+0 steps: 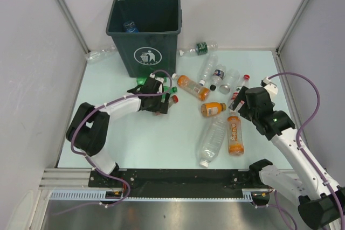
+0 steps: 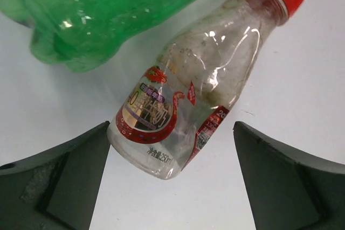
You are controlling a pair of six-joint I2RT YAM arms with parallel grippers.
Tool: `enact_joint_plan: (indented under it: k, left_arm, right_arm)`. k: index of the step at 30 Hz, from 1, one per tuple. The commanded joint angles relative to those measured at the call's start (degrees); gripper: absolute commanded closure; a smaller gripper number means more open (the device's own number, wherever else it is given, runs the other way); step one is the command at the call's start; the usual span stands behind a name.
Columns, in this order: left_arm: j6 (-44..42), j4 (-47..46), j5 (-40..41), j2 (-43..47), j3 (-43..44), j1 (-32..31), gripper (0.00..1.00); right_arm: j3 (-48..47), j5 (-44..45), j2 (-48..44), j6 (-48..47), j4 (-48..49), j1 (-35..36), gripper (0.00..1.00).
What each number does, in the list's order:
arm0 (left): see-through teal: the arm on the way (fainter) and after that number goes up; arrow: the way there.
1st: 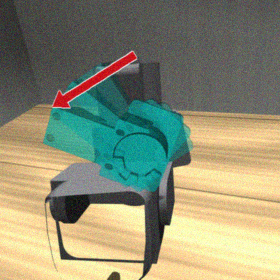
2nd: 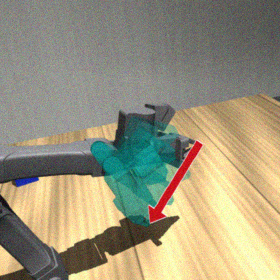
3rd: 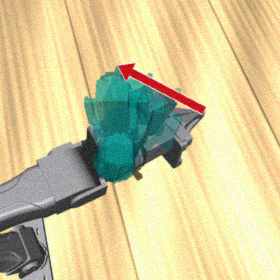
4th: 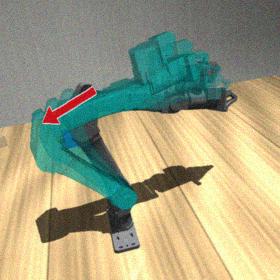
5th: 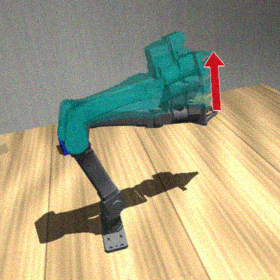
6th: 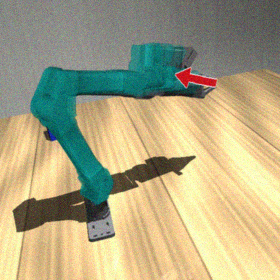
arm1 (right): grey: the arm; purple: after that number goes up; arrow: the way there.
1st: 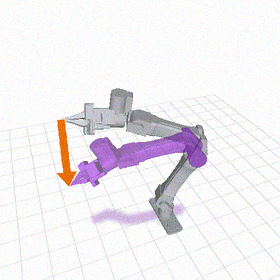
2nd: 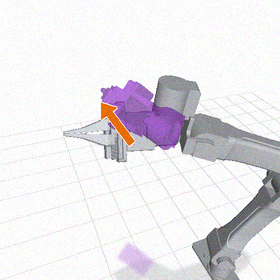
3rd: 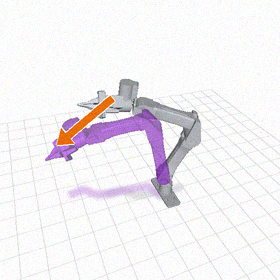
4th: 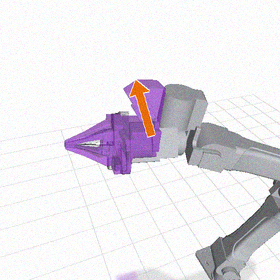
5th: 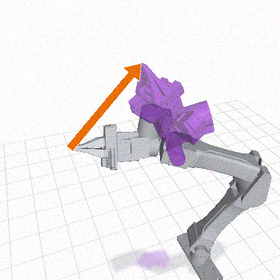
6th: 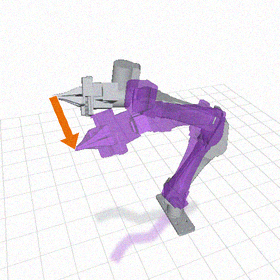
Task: Put the plastic bottles in the bin
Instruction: Pick up the plastic bottle at the center of the board.
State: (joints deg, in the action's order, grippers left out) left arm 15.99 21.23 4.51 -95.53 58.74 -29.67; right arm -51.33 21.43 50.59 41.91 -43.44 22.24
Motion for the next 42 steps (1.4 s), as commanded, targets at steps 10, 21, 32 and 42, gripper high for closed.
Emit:
enact_joint_plan:
  k: [10,21,32,42]
  left_arm:
    - [-3.68,-1.99,-0.39,-1.67,3.21,-2.14,0.0]
    - [-9.66,1.35,4.89,-8.44,10.51,-2.06,0.0]
    - [-7.29,1.8,-0.02,-8.63,9.38,-2.06,0.16]
    - [-7.37,1.53,-6.53,1.3,6.65,-2.15,0.46]
  right_arm:
    - [0.97,-0.51,-2.16,-0.6,1.17,-0.62,0.0]
    - [1.32,-1.3,-3.04,-1.3,0.9,-2.38,0.0]
    - [1.23,-2.53,-3.48,-1.66,1.25,-3.43,0.0]
    - [1.32,-2.45,-4.44,-1.48,0.46,-3.78,0.0]
